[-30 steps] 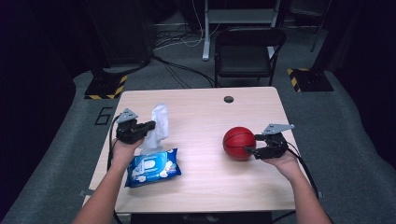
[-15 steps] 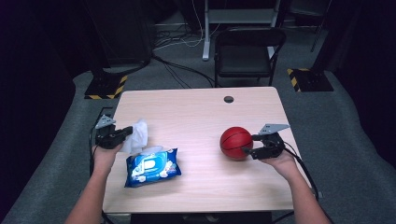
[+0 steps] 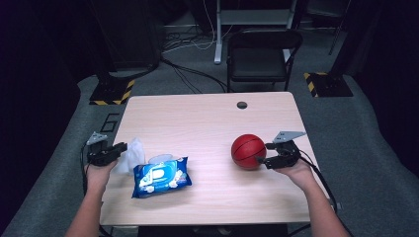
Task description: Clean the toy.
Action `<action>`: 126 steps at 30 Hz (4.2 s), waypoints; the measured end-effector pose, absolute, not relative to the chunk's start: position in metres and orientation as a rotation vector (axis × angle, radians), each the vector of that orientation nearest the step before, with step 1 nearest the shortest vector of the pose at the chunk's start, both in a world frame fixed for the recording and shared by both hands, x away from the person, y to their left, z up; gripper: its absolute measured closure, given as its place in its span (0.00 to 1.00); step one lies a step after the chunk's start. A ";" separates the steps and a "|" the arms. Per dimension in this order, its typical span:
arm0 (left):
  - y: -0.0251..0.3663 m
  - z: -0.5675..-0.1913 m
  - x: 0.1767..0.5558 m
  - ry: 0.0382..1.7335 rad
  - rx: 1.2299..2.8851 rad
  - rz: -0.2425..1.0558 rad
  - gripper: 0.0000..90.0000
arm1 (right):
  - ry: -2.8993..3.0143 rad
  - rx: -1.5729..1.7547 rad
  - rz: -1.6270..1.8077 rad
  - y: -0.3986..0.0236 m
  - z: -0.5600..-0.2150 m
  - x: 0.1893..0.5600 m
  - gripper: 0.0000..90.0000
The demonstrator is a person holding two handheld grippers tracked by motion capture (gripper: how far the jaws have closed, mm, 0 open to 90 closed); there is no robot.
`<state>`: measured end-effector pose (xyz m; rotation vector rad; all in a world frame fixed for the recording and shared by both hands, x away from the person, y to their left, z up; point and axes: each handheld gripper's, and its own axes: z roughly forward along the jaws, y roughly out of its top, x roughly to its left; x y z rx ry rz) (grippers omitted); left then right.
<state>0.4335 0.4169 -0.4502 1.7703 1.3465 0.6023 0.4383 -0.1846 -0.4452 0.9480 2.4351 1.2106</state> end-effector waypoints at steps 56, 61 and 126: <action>0.128 -0.445 0.445 0.768 2.053 0.219 0.46 | 2.418 0.917 1.285 -0.158 -0.429 0.433 0.31; 0.128 -0.445 0.446 0.765 2.052 0.230 0.46 | 2.433 0.912 1.258 -0.157 -0.431 0.434 0.30; 0.332 -0.412 0.400 1.046 1.854 0.474 0.42 | 2.154 1.073 1.118 -0.216 -0.407 0.363 0.26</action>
